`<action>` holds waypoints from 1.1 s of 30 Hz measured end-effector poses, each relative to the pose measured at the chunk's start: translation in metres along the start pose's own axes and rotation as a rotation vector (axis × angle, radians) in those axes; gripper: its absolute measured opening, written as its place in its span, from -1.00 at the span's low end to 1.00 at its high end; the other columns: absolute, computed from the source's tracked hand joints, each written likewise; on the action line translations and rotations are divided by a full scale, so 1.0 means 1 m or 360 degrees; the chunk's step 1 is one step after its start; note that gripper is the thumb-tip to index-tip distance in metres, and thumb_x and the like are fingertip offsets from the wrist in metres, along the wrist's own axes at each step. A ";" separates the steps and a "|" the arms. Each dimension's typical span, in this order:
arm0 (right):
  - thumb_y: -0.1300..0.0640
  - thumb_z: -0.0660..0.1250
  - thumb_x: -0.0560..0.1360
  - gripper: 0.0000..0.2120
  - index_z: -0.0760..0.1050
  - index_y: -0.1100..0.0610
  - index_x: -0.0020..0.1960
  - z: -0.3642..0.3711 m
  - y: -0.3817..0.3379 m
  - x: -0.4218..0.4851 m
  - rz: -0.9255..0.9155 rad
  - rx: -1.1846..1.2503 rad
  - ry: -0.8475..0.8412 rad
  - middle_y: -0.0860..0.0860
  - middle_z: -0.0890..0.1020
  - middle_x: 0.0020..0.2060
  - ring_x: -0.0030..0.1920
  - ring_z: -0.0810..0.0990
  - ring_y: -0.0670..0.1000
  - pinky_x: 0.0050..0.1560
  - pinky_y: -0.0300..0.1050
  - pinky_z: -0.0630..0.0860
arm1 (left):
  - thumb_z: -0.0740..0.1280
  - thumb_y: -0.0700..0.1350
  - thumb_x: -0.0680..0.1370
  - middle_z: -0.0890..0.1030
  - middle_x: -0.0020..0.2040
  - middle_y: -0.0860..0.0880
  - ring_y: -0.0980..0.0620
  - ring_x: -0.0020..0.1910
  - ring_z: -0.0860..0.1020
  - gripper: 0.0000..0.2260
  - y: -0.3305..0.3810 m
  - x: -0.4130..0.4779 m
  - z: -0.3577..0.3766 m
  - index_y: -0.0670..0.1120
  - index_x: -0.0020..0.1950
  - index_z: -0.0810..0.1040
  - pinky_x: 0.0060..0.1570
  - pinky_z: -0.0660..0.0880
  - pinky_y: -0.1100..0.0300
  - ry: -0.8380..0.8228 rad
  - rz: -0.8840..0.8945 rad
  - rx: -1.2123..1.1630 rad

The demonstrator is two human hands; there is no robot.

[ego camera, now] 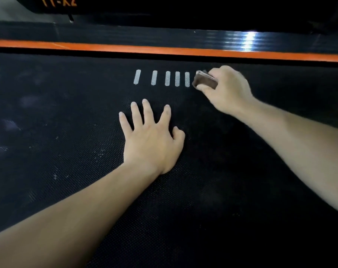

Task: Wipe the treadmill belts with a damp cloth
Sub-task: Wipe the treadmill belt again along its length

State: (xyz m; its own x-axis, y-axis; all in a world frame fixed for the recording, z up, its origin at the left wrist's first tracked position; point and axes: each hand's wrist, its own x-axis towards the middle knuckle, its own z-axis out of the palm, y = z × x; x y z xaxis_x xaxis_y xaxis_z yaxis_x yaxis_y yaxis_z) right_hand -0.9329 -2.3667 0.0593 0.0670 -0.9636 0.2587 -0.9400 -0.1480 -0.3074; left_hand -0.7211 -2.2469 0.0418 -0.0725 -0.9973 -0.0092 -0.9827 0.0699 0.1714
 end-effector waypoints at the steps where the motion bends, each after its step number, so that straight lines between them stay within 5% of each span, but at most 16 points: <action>1: -0.19 0.38 0.54 -0.72 0.50 0.01 -0.13 -0.005 0.004 0.001 -0.0028 -0.0028 -0.0033 -0.06 0.52 -0.23 -0.19 0.51 0.01 -0.21 -0.11 0.31 | -0.06 0.22 0.63 -0.08 0.69 -0.23 -0.29 0.65 -0.19 -0.40 0.000 0.000 0.000 0.13 0.68 0.00 0.55 -0.20 -0.35 -0.0003 0.0000 -0.0004; 5: -0.20 0.33 0.56 -0.68 0.59 0.05 0.04 -0.020 0.026 0.018 0.0449 -0.0038 0.0155 0.01 0.62 -0.09 -0.01 0.61 0.12 -0.09 -0.08 0.40 | -0.05 0.23 0.63 -0.07 0.69 -0.22 -0.28 0.65 -0.18 -0.40 -0.001 0.000 0.001 0.13 0.68 0.01 0.55 -0.21 -0.35 -0.0017 0.0001 -0.0013; 11: -0.16 0.37 0.52 -0.64 0.38 0.05 -0.26 -0.015 -0.012 -0.070 -0.0282 0.0068 -0.0080 -0.03 0.44 -0.27 -0.23 0.44 0.05 -0.22 -0.07 0.31 | -0.05 0.23 0.63 -0.06 0.69 -0.23 -0.29 0.65 -0.17 -0.40 -0.001 0.001 0.001 0.13 0.67 0.03 0.55 -0.20 -0.35 -0.0011 -0.0009 0.0002; 16: -0.21 0.32 0.54 -0.70 0.51 0.03 -0.11 -0.030 0.018 -0.054 0.0244 -0.0040 0.0089 -0.03 0.50 -0.18 -0.07 0.58 0.15 -0.15 -0.05 0.37 | -0.04 0.22 0.63 -0.06 0.69 -0.23 -0.28 0.65 -0.18 -0.40 -0.002 0.000 0.001 0.13 0.67 0.04 0.55 -0.21 -0.35 -0.0041 -0.0020 -0.0025; 21: -0.17 0.37 0.53 -0.66 0.30 -0.05 -0.26 -0.031 -0.037 -0.146 -0.0304 0.0202 -0.0207 -0.10 0.36 -0.30 -0.27 0.39 0.00 -0.22 -0.06 0.28 | -0.04 0.22 0.62 -0.07 0.69 -0.24 -0.29 0.65 -0.18 -0.39 -0.001 0.001 0.002 0.12 0.68 0.03 0.55 -0.20 -0.36 -0.0043 -0.0020 0.0007; 23: -0.15 0.38 0.53 -0.68 0.35 -0.03 -0.24 -0.036 -0.024 -0.141 -0.0305 0.0115 -0.0181 -0.11 0.37 -0.30 -0.26 0.41 0.00 -0.23 -0.03 0.34 | -0.04 0.22 0.63 -0.07 0.69 -0.24 -0.29 0.65 -0.18 -0.39 -0.002 0.001 0.002 0.12 0.68 0.04 0.55 -0.21 -0.36 -0.0041 -0.0027 0.0007; 27: -0.19 0.33 0.56 -0.71 0.44 0.02 -0.15 -0.037 0.000 -0.104 0.0217 -0.0001 0.0028 -0.05 0.48 -0.20 -0.14 0.54 0.09 -0.16 -0.03 0.40 | -0.05 0.22 0.63 -0.07 0.69 -0.23 -0.28 0.65 -0.18 -0.40 -0.001 0.000 0.002 0.12 0.68 0.04 0.55 -0.23 -0.35 -0.0057 -0.0032 -0.0003; 33: -0.23 0.29 0.54 -0.67 0.36 -0.01 -0.21 -0.037 -0.030 -0.187 -0.0259 0.0118 -0.0082 -0.06 0.39 -0.25 -0.23 0.42 0.05 -0.17 -0.02 0.35 | -0.08 0.23 0.67 -0.08 0.69 -0.23 -0.29 0.65 -0.19 -0.42 -0.002 0.001 0.003 0.12 0.68 0.03 0.55 -0.23 -0.36 -0.0054 -0.0024 0.0006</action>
State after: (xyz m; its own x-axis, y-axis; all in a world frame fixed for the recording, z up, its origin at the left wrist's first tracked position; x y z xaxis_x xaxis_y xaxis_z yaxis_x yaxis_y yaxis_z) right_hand -0.9297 -2.1736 0.0543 0.2347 -0.9355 0.2640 -0.8883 -0.3167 -0.3325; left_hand -0.7193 -2.2485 0.0384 -0.0632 -0.9970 -0.0451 -0.9844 0.0549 0.1673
